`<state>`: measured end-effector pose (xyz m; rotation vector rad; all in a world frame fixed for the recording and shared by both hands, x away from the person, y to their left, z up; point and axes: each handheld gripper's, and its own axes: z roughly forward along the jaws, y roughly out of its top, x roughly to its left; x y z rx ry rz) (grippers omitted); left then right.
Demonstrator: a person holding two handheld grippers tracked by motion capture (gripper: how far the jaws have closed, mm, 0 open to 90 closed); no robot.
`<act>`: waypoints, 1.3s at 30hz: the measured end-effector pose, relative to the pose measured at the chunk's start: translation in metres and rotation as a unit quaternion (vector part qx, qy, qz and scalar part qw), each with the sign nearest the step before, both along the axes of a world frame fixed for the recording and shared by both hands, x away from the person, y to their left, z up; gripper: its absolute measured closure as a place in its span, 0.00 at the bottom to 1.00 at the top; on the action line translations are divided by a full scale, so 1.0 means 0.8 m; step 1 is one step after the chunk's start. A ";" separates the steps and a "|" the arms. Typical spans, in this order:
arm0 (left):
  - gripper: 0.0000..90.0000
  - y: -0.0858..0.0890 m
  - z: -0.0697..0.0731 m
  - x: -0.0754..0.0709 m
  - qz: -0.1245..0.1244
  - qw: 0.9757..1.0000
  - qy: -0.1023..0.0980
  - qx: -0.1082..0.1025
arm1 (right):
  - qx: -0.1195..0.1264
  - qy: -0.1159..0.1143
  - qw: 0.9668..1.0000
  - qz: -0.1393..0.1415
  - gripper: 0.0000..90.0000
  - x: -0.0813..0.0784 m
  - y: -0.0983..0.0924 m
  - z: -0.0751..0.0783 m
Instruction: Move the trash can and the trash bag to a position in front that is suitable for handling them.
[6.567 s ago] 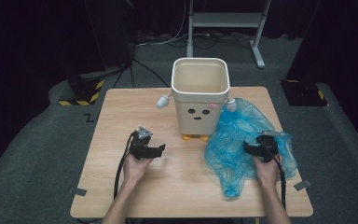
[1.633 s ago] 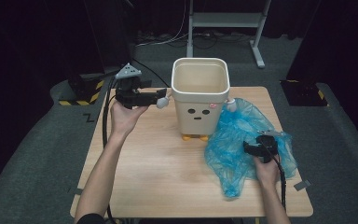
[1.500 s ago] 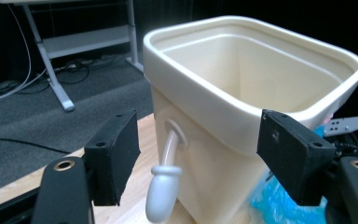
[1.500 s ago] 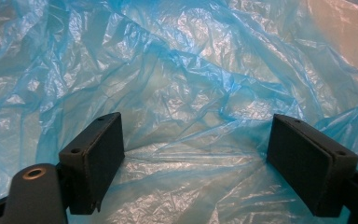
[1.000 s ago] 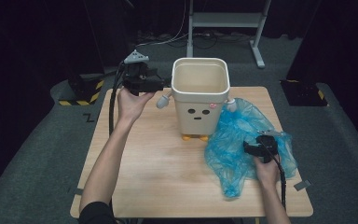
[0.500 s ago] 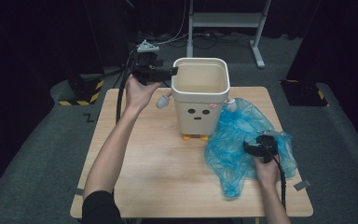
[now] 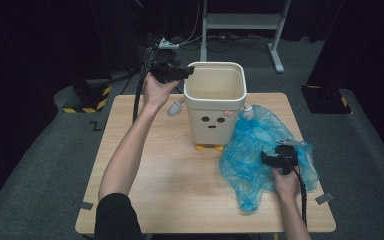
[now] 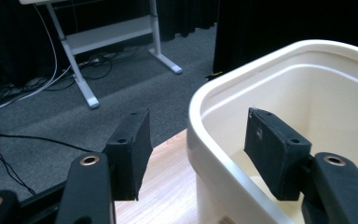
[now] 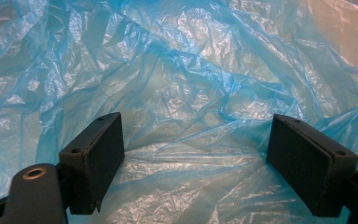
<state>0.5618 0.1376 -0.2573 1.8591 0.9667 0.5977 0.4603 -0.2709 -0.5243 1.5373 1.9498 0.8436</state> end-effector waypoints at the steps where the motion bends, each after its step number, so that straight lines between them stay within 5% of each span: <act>1: 0.48 -0.001 -0.001 0.001 0.000 1.000 0.000 -0.002 | 0.000 0.000 1.000 0.000 0.21 0.000 0.000 0.000; 39: 0.83 -0.019 -0.014 0.028 -0.012 1.000 0.018 -0.004 | 0.001 0.001 1.000 -0.002 0.21 0.000 0.001 0.000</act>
